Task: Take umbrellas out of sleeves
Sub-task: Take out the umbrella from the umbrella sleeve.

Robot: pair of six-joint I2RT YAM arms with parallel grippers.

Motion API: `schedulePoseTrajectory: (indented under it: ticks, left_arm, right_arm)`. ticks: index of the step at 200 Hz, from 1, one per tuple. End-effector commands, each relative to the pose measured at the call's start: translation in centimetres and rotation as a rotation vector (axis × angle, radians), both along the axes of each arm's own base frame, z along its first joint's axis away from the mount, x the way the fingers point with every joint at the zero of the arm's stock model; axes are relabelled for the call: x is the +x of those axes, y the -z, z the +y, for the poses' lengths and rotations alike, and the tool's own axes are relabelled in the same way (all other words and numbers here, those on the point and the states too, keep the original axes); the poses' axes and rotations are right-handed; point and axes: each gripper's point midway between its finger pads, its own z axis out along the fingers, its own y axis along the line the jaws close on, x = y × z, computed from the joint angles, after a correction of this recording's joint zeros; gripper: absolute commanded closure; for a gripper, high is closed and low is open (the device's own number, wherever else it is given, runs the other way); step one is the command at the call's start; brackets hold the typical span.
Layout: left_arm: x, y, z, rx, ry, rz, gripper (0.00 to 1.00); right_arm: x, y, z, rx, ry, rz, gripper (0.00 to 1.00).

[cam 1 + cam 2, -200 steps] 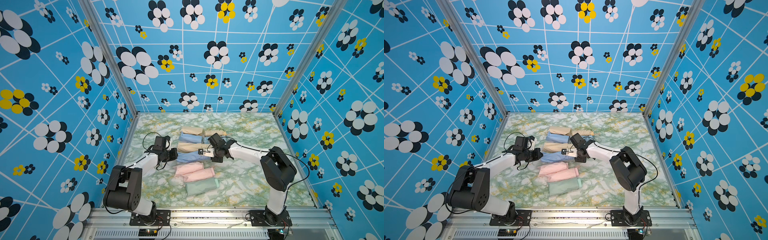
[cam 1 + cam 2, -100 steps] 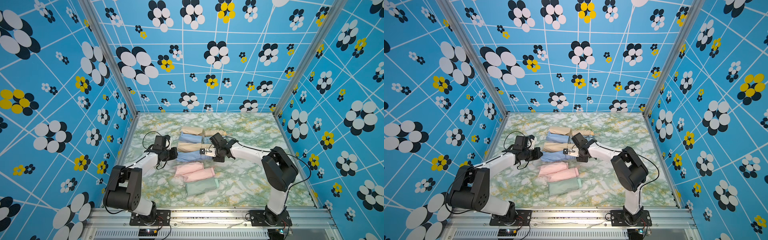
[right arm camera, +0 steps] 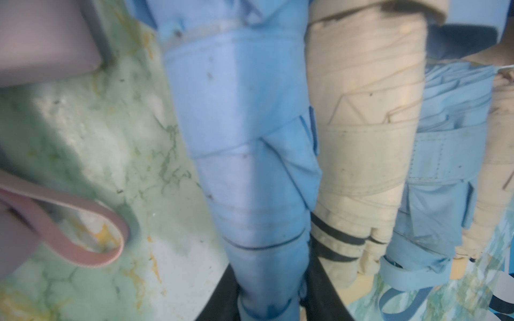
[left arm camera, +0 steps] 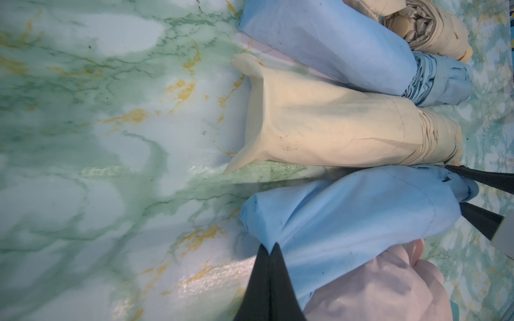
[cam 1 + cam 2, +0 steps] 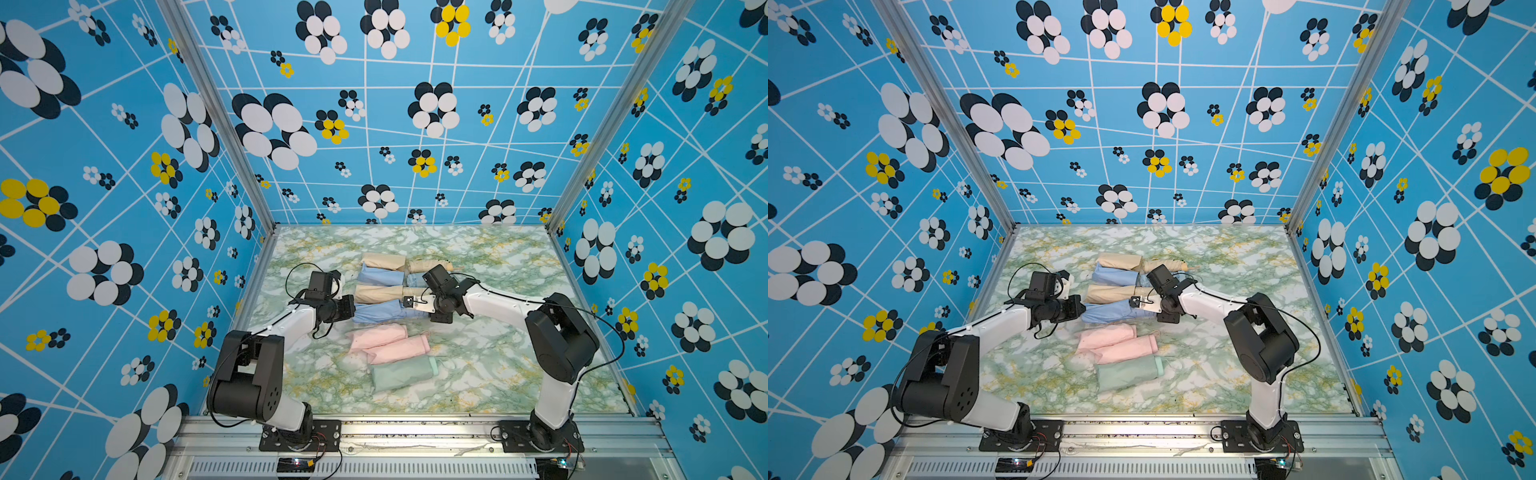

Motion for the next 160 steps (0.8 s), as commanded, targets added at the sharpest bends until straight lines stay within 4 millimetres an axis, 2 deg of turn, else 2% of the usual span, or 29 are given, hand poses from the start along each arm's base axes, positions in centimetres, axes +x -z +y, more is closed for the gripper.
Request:
schedulePoseTrajectory:
  ticks: [1,160]
  left_arm:
    - [0.7,-0.5,0.6,0.021,-0.005,-0.009,1.00]
    - [0.8,-0.6,0.7,0.017,-0.006,-0.012,1.00]
  right_arm:
    - [-2.0,2.3,-2.8,-0.101,0.020,0.091,1.00]
    - [-1.8,2.2,-4.4,-0.128,0.049,0.096,1.00]
